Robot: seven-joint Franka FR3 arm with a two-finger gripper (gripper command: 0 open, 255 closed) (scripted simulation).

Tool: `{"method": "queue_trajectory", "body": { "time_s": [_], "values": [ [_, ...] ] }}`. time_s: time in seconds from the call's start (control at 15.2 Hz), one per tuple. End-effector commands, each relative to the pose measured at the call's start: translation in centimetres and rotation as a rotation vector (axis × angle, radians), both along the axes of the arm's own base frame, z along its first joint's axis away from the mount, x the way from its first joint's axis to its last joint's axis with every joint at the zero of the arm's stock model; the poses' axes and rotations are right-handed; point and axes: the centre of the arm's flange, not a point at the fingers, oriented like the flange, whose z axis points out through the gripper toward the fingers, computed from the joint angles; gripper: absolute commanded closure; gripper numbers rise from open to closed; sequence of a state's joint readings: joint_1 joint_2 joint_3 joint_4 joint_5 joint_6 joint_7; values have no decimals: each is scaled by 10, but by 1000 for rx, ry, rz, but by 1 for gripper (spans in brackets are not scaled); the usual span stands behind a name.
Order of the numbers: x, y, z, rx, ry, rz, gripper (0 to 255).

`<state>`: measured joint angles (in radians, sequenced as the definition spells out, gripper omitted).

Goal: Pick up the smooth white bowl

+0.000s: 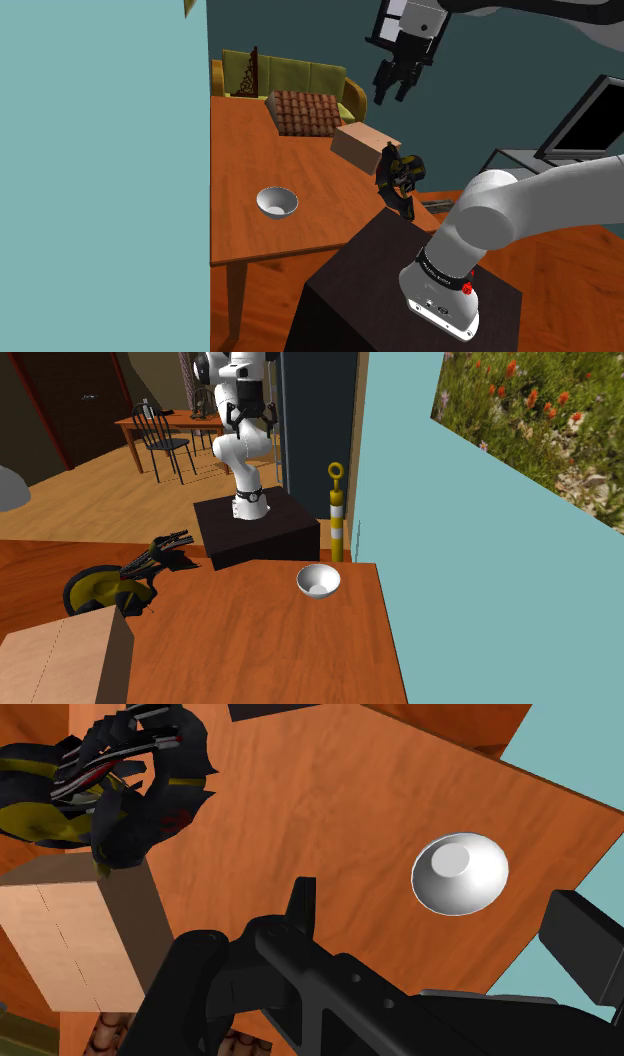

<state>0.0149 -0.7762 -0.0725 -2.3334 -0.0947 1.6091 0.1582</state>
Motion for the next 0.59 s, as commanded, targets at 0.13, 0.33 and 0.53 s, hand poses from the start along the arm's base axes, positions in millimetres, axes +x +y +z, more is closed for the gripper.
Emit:
{"method": "queue_trajectory", "body": {
  "time_s": [0.13, 0.33, 0.53],
  "values": [
    [10, 0, -24, 7, -6, 0, 0],
    [26, 0, -59, 17, -15, -1, 0],
    [42, 0, -95, 27, -24, -2, 0]
  ]
}}
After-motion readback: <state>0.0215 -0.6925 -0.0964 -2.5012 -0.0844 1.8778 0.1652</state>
